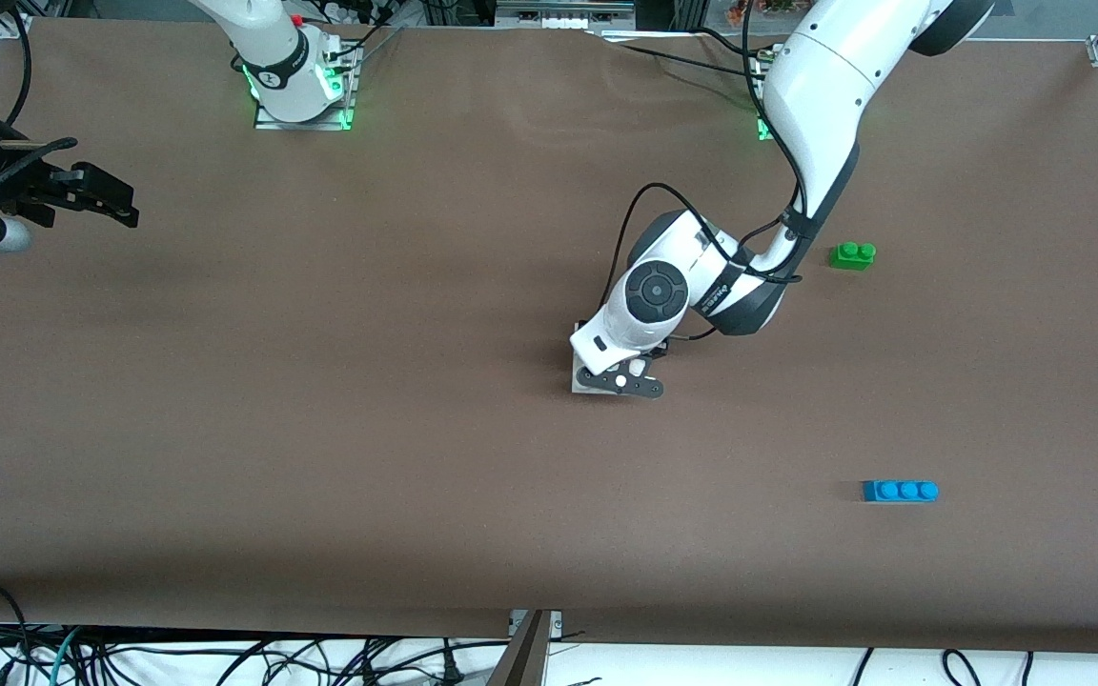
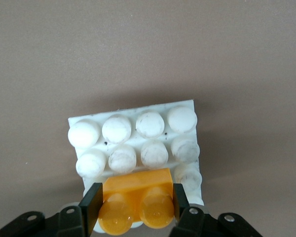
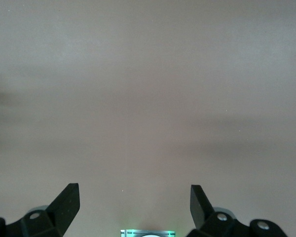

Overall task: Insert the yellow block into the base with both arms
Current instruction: 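Press the yellow block down onto the base plate studs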

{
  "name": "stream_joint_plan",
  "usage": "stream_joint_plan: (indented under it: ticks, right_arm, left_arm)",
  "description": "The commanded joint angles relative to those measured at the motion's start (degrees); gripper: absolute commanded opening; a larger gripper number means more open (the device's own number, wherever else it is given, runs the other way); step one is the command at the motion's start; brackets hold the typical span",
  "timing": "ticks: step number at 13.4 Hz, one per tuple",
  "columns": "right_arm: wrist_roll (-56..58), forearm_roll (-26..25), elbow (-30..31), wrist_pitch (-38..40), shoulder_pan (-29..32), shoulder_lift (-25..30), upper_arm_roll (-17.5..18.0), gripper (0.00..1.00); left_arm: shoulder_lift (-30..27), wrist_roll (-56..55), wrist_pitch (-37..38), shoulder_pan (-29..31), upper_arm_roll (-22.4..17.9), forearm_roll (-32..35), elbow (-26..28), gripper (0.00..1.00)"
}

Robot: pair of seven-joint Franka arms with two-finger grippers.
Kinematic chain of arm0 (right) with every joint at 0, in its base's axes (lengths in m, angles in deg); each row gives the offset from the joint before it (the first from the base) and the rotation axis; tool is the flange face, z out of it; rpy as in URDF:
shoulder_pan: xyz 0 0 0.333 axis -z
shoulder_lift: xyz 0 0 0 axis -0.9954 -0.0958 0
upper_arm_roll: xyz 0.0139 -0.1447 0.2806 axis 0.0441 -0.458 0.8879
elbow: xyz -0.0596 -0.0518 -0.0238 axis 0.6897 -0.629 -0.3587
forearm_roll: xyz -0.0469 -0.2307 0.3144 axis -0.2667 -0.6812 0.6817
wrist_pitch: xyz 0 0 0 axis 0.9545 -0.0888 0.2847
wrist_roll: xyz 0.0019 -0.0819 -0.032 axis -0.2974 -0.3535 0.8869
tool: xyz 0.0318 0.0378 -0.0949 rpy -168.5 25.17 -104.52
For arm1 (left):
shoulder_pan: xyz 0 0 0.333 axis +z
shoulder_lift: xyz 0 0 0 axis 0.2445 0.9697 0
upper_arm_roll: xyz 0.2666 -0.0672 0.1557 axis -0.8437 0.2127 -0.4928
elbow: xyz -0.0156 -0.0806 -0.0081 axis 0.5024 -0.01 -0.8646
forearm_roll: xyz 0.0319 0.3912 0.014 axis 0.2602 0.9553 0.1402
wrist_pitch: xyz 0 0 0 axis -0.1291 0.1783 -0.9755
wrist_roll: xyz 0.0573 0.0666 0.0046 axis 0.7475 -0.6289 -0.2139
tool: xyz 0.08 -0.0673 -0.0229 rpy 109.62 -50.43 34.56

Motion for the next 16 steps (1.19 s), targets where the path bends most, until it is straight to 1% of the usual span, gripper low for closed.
stream_joint_plan:
  ticks: [1,3,4,5,6,7,11,13,16]
  right_arm:
    - [0.8,-0.8,-0.7,0.9,-0.1,0.0,0.1,0.99]
    - [1.0,-0.8,-0.8,1.0,-0.1,0.1,0.0,0.99]
    - [0.9,-0.8,-0.8,1.0,-0.1,0.2,0.1,0.99]
    - [0.9,-0.8,-0.8,1.0,-0.1,0.1,0.1,0.99]
    - [0.8,-0.8,-0.7,0.9,-0.1,0.0,0.2,0.99]
    - [0.8,-0.8,-0.7,0.9,-0.2,-0.1,0.3,0.99]
    - [0.7,-0.8,-0.8,0.9,-0.2,-0.1,0.4,0.99]
    - [0.8,-0.8,-0.8,1.0,-0.2,0.2,0.4,0.99]
    - [0.8,-0.7,-0.8,1.1,-0.2,0.4,0.3,0.99]
  left_arm:
    - [0.4,-1.2,-1.7,-0.8,-0.8,1.1,0.4,0.55]
    - [0.4,-1.2,-1.7,-0.8,-0.8,1.1,0.6,0.58]
    - [0.4,-1.2,-1.7,-0.8,-0.8,1.1,0.8,0.64]
    - [0.4,-1.2,-1.7,-0.8,-0.8,1.1,0.8,0.75]
    - [0.4,-1.3,-1.6,-0.8,-0.8,1.1,0.9,0.83]
    - [0.4,-1.4,-1.6,-0.8,-0.8,1.1,1.0,1.0]
    - [-0.7,-1.6,-0.7,-1.2,-0.7,1.1,1.1,1.0]
    - [-3.1,-1.5,3.0,-0.9,-0.7,1.1,0.7,1.0]
    - [-9.2,-1.2,9.7,0.9,-1.2,1.1,0.4,1.0]
